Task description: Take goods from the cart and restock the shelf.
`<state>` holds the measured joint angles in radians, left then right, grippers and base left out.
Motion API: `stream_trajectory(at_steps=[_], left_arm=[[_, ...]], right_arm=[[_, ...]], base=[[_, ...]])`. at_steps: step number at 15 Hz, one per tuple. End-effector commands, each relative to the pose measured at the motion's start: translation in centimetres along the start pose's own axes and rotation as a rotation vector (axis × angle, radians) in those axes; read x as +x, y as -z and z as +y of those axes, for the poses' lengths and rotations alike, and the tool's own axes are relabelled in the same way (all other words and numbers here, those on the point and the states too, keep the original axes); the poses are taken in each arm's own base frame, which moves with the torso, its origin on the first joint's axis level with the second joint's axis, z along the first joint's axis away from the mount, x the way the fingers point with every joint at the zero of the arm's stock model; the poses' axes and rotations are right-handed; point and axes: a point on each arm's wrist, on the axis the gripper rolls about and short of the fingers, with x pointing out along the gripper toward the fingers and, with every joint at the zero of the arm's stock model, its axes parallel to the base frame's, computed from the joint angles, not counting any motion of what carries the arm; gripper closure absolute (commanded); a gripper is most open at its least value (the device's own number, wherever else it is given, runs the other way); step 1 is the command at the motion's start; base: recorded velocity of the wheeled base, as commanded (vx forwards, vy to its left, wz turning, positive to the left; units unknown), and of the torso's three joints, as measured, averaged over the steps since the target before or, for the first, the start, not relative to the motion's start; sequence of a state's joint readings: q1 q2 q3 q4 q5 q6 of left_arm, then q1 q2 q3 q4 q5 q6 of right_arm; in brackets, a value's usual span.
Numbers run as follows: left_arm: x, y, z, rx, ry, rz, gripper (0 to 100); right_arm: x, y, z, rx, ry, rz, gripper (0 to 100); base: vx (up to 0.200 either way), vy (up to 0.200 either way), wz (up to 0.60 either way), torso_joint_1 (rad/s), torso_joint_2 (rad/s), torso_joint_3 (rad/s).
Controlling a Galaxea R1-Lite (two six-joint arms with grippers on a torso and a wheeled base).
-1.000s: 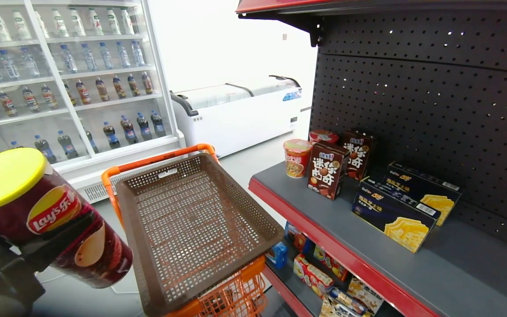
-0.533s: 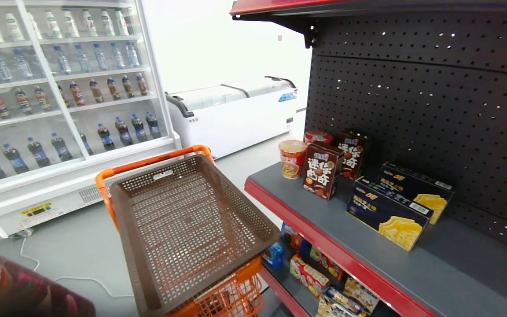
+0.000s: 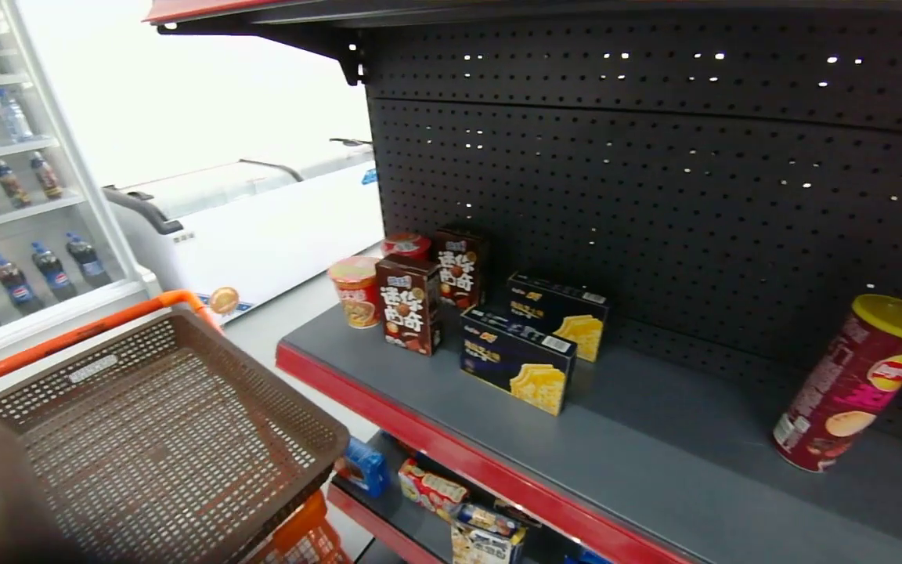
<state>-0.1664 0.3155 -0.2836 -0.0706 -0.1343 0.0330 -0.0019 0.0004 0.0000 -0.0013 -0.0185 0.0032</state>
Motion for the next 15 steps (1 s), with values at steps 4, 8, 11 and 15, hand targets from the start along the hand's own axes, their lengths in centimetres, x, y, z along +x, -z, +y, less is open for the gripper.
stream_trajectory(at_steps=[4,8,11,15], left_arm=[[-0.42,0.04,-0.01,-0.024,-0.02,-0.024,100],[-0.56,0.19,-0.03,-0.031,-0.02,-0.028,100],[-0.62,0.15,-0.04,-0.044,-0.022,-0.033,100],[-0.66,0.2,-0.02,-0.05,-0.037,-0.034,100]], right_arm=[[0.0,0.0,0.0,0.0,0.0,-0.001,0],[0.0,0.0,0.0,0.0,0.0,-0.001,0],[0.0,0.0,0.0,0.0,0.0,-0.001,0],[0.0,0.0,0.05,-0.02,-0.022,-0.001,0]], base=[[0.0,0.0,-0.6,0.0,0.0,0.0],[0.0,0.0,-0.6,0.002,0.0,-0.001],[0.0,0.0,-0.6,0.001,0.0,0.001],[0.0,0.0,0.0,0.0,0.0,0.0]])
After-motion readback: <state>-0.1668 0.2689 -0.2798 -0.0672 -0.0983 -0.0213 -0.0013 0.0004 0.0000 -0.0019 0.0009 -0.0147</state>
